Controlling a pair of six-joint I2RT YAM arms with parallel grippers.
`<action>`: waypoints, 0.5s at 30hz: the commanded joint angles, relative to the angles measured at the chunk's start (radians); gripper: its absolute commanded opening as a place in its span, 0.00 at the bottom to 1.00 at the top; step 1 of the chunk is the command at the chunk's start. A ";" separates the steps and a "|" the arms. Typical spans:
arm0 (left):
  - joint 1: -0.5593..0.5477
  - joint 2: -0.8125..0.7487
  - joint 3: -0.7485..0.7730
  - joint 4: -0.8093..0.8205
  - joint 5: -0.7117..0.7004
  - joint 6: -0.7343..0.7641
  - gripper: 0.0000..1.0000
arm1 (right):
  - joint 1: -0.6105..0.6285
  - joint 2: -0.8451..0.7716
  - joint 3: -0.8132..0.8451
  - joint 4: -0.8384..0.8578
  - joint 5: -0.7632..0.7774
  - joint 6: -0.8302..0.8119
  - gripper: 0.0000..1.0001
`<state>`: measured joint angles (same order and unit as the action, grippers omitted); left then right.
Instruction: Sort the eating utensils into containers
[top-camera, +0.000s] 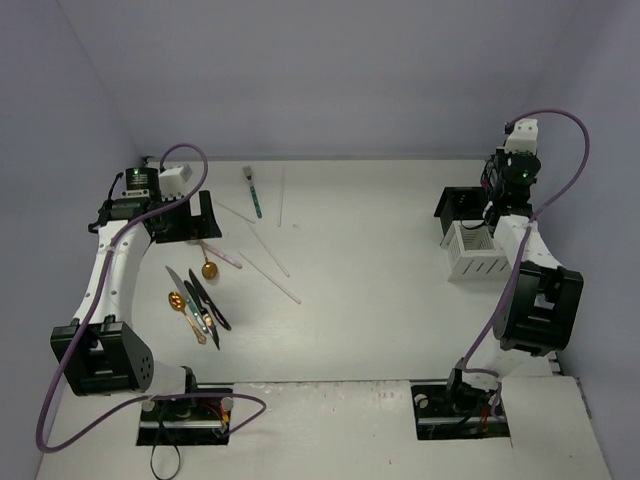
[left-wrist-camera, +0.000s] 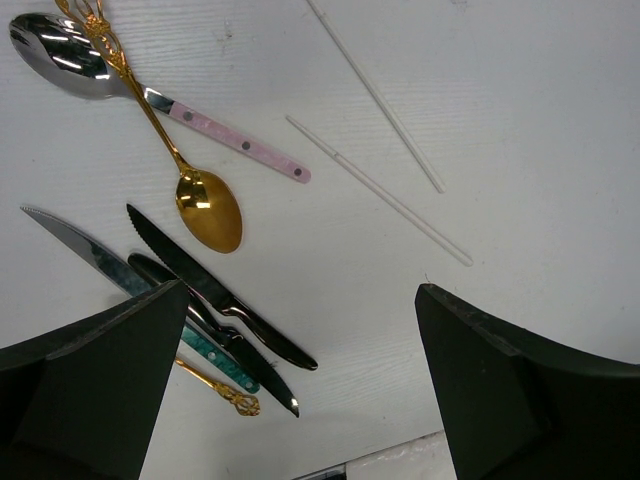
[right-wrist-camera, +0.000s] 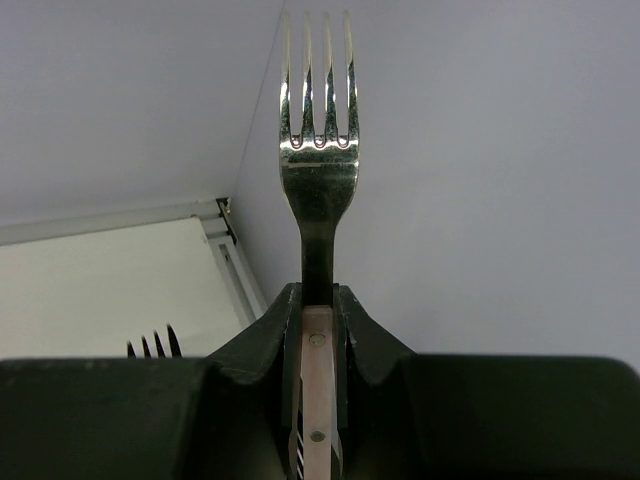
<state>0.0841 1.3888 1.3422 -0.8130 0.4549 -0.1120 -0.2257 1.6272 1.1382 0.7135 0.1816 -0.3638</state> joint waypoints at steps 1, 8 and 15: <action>-0.002 -0.014 0.056 0.004 0.003 0.002 0.97 | -0.028 -0.006 -0.035 0.217 -0.086 0.031 0.00; 0.000 -0.028 0.043 -0.008 -0.016 0.018 0.97 | -0.032 0.023 -0.044 0.294 -0.165 0.108 0.00; 0.003 -0.034 0.032 -0.008 -0.025 0.023 0.97 | -0.033 0.048 -0.067 0.384 -0.238 0.157 0.00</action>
<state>0.0845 1.3891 1.3468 -0.8302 0.4394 -0.1071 -0.2577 1.6879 1.0725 0.8943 0.0066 -0.2532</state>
